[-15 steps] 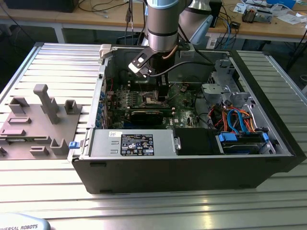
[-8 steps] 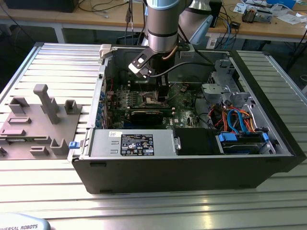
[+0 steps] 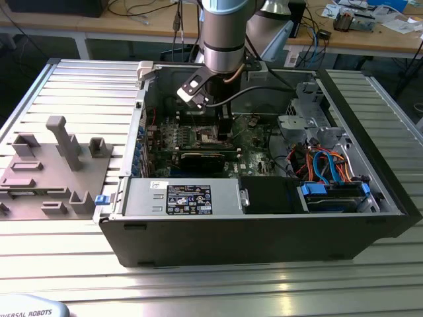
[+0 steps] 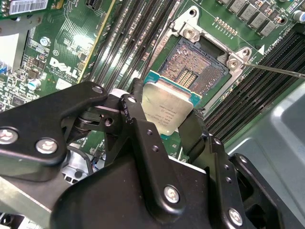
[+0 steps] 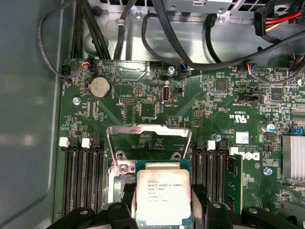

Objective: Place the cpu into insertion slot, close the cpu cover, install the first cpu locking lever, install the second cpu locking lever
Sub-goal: 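Place the cpu into insertion slot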

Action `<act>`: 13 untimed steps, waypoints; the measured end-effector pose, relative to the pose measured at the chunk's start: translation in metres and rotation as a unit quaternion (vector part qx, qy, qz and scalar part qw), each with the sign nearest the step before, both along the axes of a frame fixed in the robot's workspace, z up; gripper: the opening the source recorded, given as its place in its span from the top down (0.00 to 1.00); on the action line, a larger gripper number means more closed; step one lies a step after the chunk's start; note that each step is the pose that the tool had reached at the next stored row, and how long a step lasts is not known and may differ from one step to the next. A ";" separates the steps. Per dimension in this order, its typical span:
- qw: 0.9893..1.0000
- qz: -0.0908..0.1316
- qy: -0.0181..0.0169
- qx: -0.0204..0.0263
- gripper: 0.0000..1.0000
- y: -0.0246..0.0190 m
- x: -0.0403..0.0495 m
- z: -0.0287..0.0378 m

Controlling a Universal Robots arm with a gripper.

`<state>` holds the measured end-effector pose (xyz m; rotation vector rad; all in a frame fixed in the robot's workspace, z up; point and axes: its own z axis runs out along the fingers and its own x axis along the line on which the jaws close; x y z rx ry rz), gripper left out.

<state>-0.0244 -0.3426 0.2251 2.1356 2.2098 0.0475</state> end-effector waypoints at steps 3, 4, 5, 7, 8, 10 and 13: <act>1.000 0.000 0.000 0.000 0.46 0.0000 0.0000 -0.0004; 1.000 0.000 0.000 0.000 0.46 0.0000 0.0000 -0.0006; 1.000 0.000 0.000 0.000 0.46 0.0000 0.0000 -0.0008; 1.000 0.000 0.000 0.000 0.46 0.0000 0.0000 -0.0012; 1.000 0.000 0.000 0.000 0.46 0.0000 0.0000 -0.0013; 1.000 0.000 0.000 0.000 0.46 0.0000 0.0000 -0.0017; 1.000 0.000 0.000 0.000 0.46 0.0000 0.0000 -0.0022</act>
